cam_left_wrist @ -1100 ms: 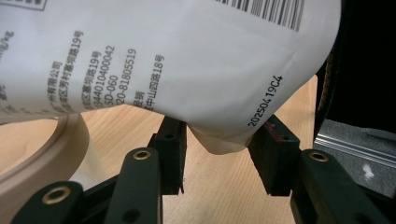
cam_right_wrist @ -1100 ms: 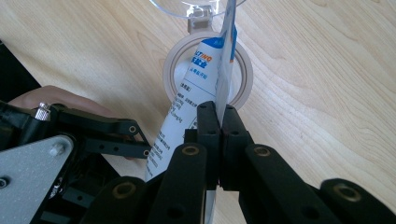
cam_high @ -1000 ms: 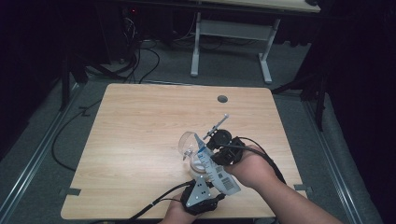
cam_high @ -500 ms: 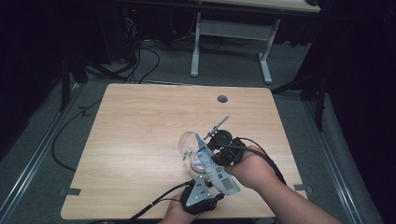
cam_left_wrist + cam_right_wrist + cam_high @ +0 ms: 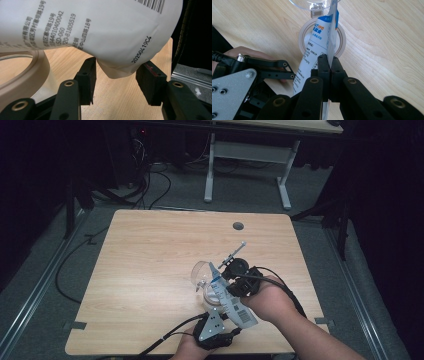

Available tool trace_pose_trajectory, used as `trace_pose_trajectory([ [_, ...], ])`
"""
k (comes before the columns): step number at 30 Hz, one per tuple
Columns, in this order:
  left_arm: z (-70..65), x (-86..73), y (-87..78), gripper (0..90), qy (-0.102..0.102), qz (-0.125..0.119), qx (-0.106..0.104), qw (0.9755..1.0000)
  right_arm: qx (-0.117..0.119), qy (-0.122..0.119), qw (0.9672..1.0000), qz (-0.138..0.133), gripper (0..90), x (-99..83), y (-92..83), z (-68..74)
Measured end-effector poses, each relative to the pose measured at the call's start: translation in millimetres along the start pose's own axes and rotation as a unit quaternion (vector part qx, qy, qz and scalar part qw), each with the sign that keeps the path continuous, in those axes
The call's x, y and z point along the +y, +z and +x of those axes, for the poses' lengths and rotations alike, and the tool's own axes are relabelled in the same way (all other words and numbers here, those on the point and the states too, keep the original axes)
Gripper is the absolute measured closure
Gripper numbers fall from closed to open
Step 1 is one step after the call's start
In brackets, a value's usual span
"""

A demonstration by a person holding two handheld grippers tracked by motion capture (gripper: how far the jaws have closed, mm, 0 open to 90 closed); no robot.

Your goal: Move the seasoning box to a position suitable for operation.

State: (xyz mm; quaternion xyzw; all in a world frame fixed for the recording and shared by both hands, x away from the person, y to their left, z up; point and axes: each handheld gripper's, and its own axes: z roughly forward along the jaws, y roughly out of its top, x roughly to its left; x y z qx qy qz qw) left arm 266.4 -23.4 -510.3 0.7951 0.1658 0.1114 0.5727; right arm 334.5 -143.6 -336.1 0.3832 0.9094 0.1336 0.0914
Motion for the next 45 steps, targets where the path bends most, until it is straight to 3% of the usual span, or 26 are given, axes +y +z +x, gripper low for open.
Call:
trace_pose_trajectory([
  [21, 11.9, -10.4, -24.7, 50.7, -0.019, -0.014, -0.006, 0.9997, -0.008, -0.002, 1.0, -0.004, 89.7, 0.5, -8.9, -0.9],
  [37, 47.6, -25.5, -58.8, 51.8, -0.026, -0.009, 0.039, 0.9988, -0.004, -0.01, 0.9999, -0.005, 89.7, -1.9, -6.9, -1.1],
  [45, 74.9, -33.6, -83.8, 51.3, -0.04, -0.008, 0.074, 0.9964, -0.005, -0.007, 0.9999, -0.006, 89.7, -4.2, -7.6, -1.5],
])
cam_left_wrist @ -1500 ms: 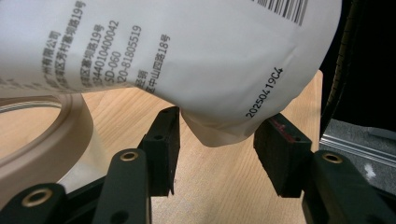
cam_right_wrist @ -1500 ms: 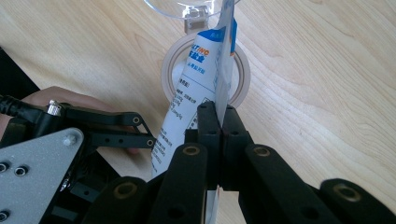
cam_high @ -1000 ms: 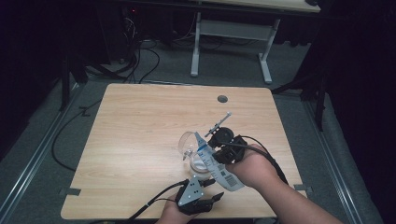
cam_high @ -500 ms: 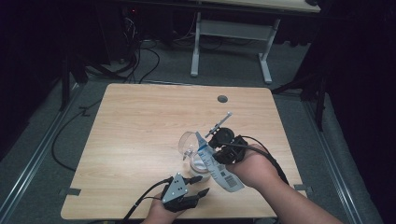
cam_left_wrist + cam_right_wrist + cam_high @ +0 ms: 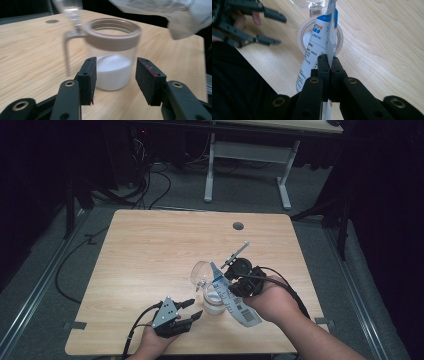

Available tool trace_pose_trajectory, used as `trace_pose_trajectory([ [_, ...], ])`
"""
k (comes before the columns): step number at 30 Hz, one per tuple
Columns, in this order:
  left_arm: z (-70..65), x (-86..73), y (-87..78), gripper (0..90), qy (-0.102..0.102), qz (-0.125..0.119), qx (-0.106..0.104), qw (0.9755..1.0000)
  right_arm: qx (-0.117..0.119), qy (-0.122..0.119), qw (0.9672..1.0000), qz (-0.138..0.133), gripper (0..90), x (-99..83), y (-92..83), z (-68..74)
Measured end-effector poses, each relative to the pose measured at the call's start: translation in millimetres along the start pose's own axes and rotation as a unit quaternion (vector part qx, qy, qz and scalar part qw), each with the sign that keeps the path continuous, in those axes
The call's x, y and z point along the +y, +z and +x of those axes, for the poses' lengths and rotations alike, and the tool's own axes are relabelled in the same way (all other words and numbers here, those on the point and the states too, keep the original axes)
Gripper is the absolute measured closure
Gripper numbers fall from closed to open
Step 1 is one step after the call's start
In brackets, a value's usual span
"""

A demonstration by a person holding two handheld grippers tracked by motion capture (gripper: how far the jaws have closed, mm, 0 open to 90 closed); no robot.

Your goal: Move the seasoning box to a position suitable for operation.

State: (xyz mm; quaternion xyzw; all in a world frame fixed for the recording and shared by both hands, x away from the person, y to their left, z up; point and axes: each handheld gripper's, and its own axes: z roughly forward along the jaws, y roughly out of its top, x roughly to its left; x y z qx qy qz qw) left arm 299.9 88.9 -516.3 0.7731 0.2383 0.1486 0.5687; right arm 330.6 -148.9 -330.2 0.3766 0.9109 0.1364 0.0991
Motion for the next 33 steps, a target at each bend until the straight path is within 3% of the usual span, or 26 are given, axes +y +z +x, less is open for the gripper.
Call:
trace_pose_trajectory([
  [7, 24.6, -8.2, -18.9, 50.7, -0.008, 0.007, 0.038, 0.9992, 0.004, 0.002, 1.0, -0.001, 89.7, -3.3, -0.6, -1.3],
  [16, 45.0, -14.7, -38.7, 50.7, -0.026, 0.006, 0.069, 0.9973, 0.005, 0.005, 1.0, -0.004, 89.6, -6.8, -0.6, -3.9],
  [23, 51.2, -15.1, -44.1, 50.6, -0.041, -0.005, 0.08, 0.9959, 0.001, 0.009, 0.9999, -0.006, 89.6, -8.9, -1.0, -7.7],
  [33, 51.3, -16.7, -43.4, 50.4, -0.04, -0.002, 0.081, 0.9959, -0.006, 0.025, 0.9997, -0.002, 89.6, -20.4, 5.5, -20.0],
])
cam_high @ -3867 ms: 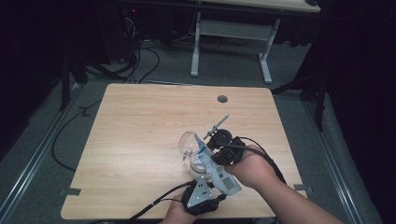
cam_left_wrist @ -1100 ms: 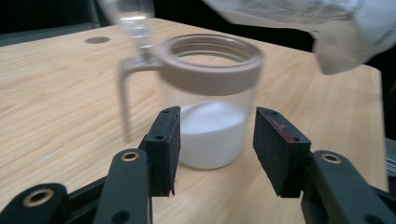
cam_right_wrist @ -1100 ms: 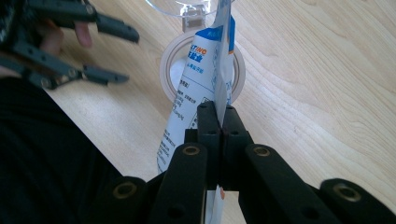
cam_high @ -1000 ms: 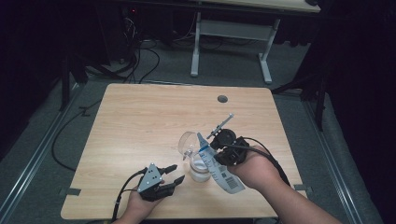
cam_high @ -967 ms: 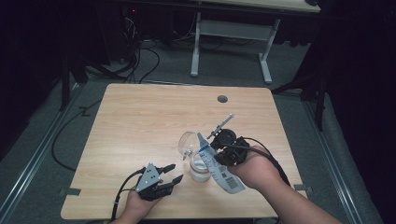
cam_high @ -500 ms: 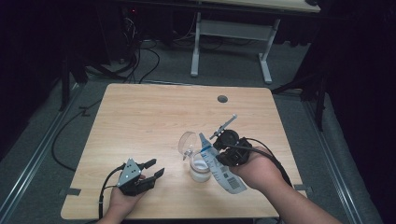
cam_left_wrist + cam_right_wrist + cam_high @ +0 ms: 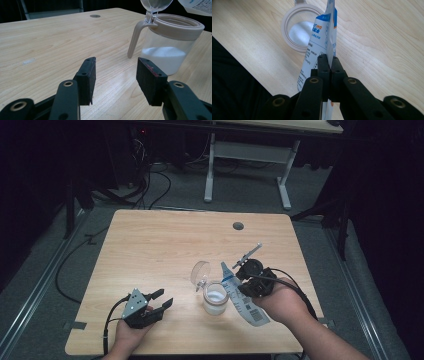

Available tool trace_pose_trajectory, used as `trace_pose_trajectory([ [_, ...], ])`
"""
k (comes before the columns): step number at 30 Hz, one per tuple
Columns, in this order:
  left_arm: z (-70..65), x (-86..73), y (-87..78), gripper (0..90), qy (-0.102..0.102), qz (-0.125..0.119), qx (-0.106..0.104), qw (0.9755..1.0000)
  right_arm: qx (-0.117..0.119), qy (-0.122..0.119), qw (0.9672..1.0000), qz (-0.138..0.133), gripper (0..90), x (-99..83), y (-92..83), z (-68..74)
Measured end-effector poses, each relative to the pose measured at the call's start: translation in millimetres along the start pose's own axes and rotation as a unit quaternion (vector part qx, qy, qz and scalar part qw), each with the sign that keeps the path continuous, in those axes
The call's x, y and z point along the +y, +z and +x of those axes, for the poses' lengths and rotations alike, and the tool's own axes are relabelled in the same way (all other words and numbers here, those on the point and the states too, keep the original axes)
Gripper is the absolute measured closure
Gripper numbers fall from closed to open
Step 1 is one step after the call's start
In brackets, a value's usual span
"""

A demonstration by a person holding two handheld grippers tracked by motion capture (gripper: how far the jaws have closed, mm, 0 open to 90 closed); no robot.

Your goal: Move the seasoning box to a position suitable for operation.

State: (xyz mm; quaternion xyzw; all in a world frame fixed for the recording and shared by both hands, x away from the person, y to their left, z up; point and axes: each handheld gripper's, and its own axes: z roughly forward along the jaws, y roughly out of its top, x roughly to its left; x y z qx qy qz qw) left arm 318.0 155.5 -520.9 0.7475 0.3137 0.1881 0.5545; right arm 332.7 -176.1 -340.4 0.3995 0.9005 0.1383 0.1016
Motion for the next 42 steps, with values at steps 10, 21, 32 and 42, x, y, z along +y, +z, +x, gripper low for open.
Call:
trace_pose_trajectory([
  [10, 2.2, -1.6, 0.3, 50.3, -0.004, 0.002, 0.004, 1.0, -0.031, 0.028, 0.9991, 0.008, 90.0, -11.9, 15.8, -22.2],
  [21, 5.2, -2.4, 0.2, 50.2, -0.01, 0.003, 0.009, 0.9999, -0.036, 0.073, 0.9967, 0.008, 89.6, -28.2, 39.8, -61.6],
  [32, 5.0, -3.1, 0.1, 50.3, -0.011, 0.004, 0.011, 0.9999, -0.047, 0.103, 0.9935, 0.006, 89.6, -39.3, 56.2, -90.6],
  [42, 5.6, -3.5, -0.9, 50.3, -0.014, 0.003, 0.012, 0.9998, -0.059, 0.115, 0.9913, -0.023, 89.7, -37.2, 56.3, -99.2],
])
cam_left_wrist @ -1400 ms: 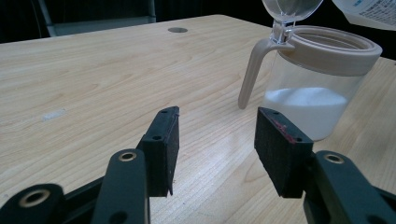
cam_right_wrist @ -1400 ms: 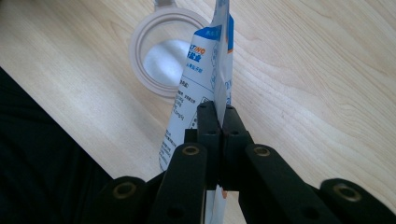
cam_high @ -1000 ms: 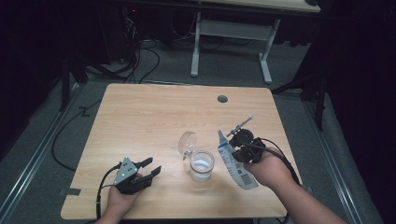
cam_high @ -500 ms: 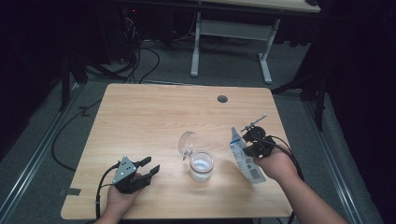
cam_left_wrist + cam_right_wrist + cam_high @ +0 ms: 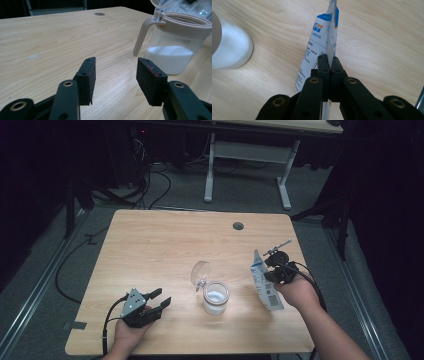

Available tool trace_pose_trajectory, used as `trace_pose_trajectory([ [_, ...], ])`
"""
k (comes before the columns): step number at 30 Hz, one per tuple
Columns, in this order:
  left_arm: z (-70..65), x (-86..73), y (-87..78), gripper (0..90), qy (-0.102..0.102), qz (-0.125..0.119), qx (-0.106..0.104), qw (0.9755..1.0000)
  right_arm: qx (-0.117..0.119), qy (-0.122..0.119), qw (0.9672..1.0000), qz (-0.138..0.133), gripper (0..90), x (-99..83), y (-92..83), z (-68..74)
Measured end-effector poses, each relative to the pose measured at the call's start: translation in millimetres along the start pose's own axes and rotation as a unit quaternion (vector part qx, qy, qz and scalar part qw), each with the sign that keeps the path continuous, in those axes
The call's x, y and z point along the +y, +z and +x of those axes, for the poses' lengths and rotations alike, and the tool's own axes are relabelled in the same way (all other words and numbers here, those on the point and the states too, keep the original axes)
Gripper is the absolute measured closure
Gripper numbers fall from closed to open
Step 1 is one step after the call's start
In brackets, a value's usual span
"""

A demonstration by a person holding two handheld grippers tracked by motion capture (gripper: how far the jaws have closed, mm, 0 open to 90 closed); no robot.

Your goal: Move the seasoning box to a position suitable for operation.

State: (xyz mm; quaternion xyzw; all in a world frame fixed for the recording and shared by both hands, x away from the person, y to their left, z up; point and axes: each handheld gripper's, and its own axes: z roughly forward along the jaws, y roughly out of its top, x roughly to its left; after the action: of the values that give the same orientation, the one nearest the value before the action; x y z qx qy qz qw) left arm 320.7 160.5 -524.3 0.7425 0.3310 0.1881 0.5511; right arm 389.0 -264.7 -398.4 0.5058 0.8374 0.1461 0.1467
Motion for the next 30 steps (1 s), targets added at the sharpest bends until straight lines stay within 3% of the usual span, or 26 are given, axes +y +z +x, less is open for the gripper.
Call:
trace_pose_trajectory([
  [5, 1.2, 0.0, 0.1, 50.3, -0.003, 0.002, 0.001, 1.0, -0.007, -0.001, 0.9995, -0.032, 89.7, 0.6, -3.5, 0.7],
  [7, 1.9, 0.4, -0.5, 50.3, -0.001, 0.003, 0.002, 1.0, -0.005, 0.009, 0.9988, -0.049, 89.7, -0.7, -3.4, -1.1],
  [11, 3.4, 0.3, -0.7, 50.3, -0.004, 0.003, 0.005, 1.0, -0.013, 0.009, 0.9982, -0.057, 89.6, -3.6, 0.2, -1.2],
  [20, 5.9, 0.9, -1.1, 50.2, -0.013, 0.005, 0.0, 0.9999, -0.017, 0.022, 0.9947, -0.099, 89.7, -9.8, 0.3, -3.2],
  [30, 10.1, 0.9, -2.2, 50.2, -0.017, 0.003, 0.004, 0.9998, -0.024, 0.02, 0.9897, -0.14, 89.7, -11.8, 0.9, 2.0],
])
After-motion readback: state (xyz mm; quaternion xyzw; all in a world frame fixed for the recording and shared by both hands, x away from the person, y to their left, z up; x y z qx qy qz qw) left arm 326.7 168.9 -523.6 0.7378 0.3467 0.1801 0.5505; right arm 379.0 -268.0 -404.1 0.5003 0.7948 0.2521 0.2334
